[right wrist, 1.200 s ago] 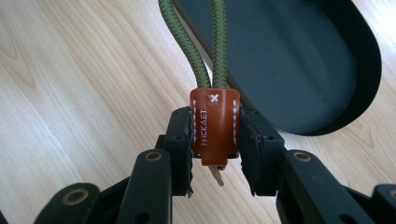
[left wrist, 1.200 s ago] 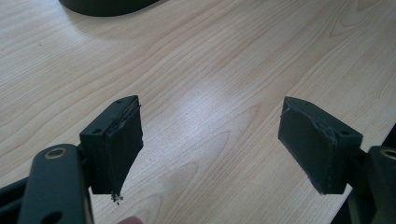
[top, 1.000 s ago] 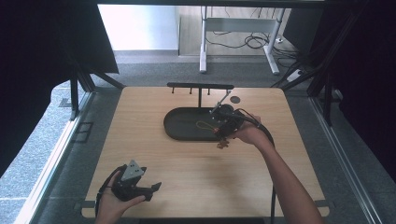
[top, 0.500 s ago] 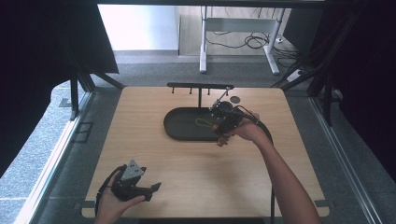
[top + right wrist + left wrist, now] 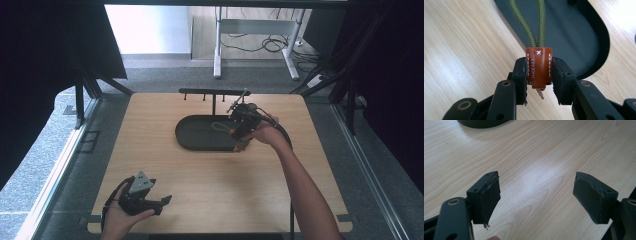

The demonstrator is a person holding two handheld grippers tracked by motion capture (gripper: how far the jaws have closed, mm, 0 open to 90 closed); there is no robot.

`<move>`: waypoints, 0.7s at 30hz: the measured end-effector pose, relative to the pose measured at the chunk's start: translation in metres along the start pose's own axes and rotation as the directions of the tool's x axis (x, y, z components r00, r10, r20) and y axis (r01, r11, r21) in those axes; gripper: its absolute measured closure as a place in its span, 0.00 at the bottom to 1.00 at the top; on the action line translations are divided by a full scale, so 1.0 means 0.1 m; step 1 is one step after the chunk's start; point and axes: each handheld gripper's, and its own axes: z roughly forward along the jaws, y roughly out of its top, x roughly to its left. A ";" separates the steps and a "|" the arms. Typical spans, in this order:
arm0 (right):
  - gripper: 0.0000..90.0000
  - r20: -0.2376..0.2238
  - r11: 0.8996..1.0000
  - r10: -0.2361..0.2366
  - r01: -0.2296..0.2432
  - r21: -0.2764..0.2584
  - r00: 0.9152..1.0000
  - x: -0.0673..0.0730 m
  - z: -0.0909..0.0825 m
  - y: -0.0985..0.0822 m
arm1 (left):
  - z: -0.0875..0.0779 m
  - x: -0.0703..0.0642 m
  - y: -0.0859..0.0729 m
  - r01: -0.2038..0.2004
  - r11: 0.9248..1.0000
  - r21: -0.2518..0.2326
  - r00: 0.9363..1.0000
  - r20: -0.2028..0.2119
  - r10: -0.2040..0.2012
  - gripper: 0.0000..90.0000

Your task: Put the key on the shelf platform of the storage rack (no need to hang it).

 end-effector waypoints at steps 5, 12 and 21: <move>0.75 0.002 1.000 0.009 -0.009 0.006 1.000 -0.07 0.02 0.03 | 0.00 0.00 0.00 0.004 1.000 -0.003 1.000 0.002 -0.004 0.25; 0.75 -0.002 1.000 0.013 -0.013 0.000 1.000 -0.14 0.08 0.10 | -0.01 0.00 0.00 0.005 1.000 -0.004 1.000 0.000 -0.005 0.25; 0.75 0.006 1.000 0.012 -0.012 -0.002 1.000 -0.22 0.12 0.20 | 0.03 0.03 -0.02 0.008 1.000 0.007 1.000 0.003 -0.008 0.25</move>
